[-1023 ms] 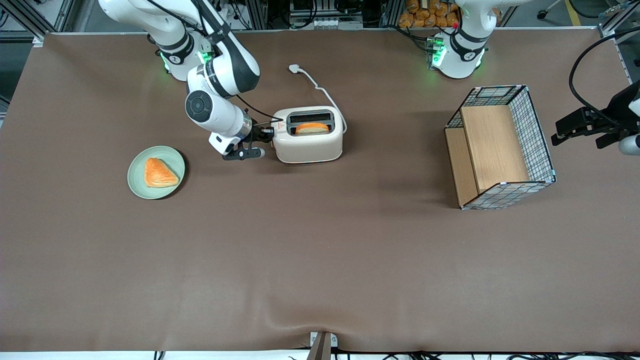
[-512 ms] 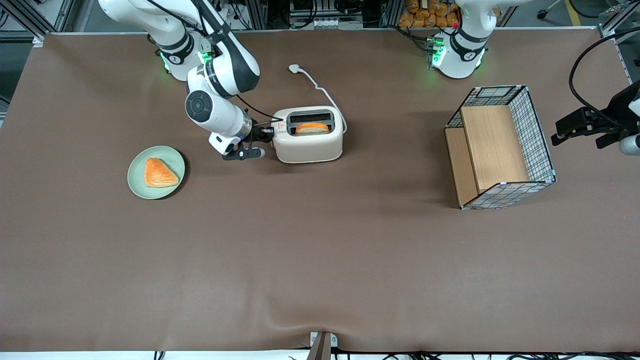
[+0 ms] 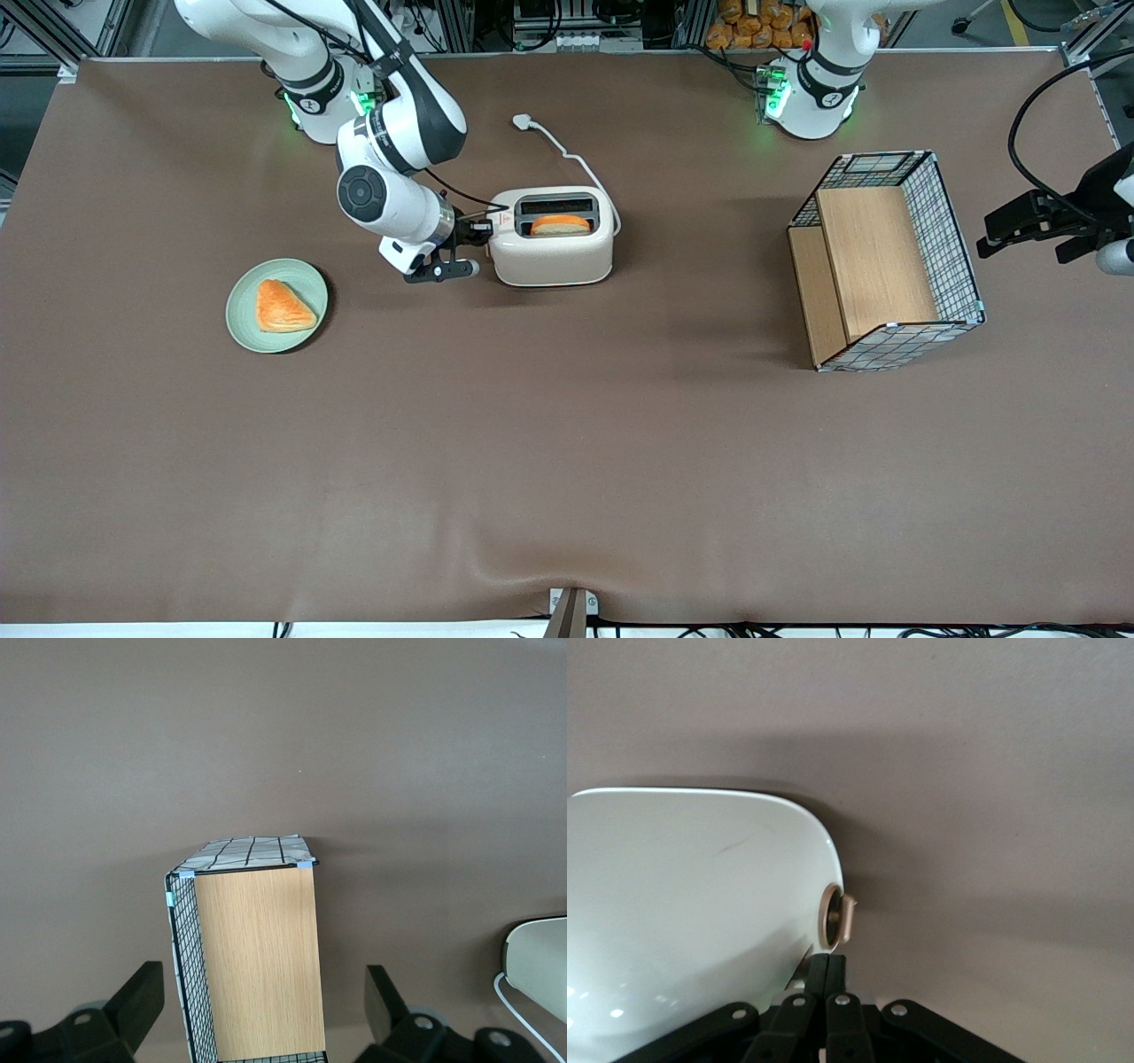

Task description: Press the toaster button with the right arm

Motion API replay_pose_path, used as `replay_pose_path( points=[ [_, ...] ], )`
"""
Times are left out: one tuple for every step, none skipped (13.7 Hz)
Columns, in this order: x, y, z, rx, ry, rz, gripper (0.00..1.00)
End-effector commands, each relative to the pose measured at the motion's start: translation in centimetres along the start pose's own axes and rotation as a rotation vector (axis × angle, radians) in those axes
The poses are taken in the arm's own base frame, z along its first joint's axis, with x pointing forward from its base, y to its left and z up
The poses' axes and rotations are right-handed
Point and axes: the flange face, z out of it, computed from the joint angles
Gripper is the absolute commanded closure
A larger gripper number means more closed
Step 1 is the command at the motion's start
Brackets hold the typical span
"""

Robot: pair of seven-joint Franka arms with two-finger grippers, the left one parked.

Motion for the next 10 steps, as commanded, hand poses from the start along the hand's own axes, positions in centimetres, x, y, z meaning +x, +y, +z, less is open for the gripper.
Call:
replay_pose_path(
  points=[
    [0.8,-0.8,-2.4,0.043,-0.062,-0.005,0.88],
    [1.3,-0.6,-3.6,0.044,-0.084,-0.004,0.47],
    [1.6,-0.5,-4.9,0.033,-0.100,-0.007,0.08],
    [2.0,-0.6,-6.3,-0.001,-0.107,-0.017,0.00],
    [2.3,-1.2,-7.9,-0.038,-0.117,-0.010,0.00],
    [2.9,-1.2,-10.0,-0.052,-0.131,0.025,0.00],
    [3.2,-1.2,-12.3,-0.068,-0.148,0.031,0.00],
    [3.7,-0.7,-14.6,-0.074,-0.152,0.045,0.00],
    [3.9,-0.5,-16.5,-0.082,-0.150,0.060,0.00],
    [4.2,-0.2,-18.4,-0.097,-0.137,0.082,0.00]
  ],
)
